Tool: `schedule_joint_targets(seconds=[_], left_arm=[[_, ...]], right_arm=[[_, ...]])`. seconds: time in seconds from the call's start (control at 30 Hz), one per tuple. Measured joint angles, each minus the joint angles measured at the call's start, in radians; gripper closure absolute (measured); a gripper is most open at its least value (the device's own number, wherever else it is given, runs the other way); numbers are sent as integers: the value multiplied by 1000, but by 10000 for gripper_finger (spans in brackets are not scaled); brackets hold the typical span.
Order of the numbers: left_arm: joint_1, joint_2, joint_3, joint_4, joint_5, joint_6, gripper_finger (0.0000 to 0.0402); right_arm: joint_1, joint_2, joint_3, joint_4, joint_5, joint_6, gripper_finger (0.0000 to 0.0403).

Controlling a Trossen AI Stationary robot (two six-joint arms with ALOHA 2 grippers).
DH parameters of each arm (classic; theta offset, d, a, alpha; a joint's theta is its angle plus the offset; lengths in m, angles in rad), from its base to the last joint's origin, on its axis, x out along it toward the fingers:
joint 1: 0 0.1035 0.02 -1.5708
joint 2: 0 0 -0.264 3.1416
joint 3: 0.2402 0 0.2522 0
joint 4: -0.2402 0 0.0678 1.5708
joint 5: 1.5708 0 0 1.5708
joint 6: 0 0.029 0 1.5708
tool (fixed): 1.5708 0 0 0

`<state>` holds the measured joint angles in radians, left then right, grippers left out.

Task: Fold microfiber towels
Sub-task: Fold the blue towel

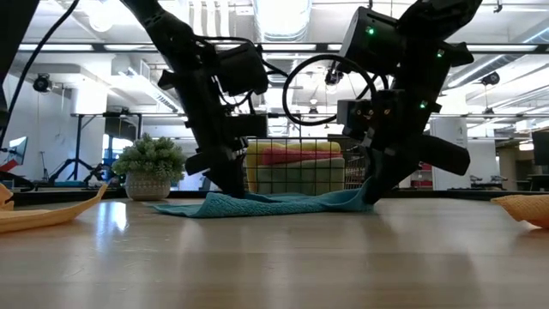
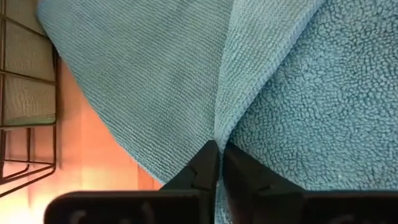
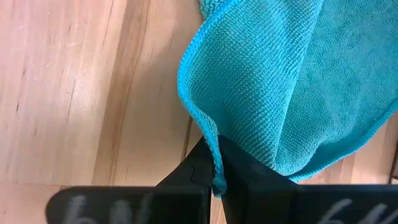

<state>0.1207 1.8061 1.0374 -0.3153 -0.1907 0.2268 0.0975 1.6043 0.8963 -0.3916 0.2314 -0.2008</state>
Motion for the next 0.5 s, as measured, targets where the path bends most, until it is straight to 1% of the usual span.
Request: schedule_joint_targets(seconds=[0.13,0.23,0.4,0.5], left_arm=[[0,-2,1,-3,1,-4,395],[-6,-13,22,-36,2,-11,399],[-33,-37,105,-182,10,-38,400],[-53,-52,181,-286,39,-68,400]], right_arm=[[0,-2,0,-2,0,1,394],[0,-19,0,-14,0,22,394],[1,-87,-1,-74,-2,55,394],[6,-155,-1,-105,-4,100,394]])
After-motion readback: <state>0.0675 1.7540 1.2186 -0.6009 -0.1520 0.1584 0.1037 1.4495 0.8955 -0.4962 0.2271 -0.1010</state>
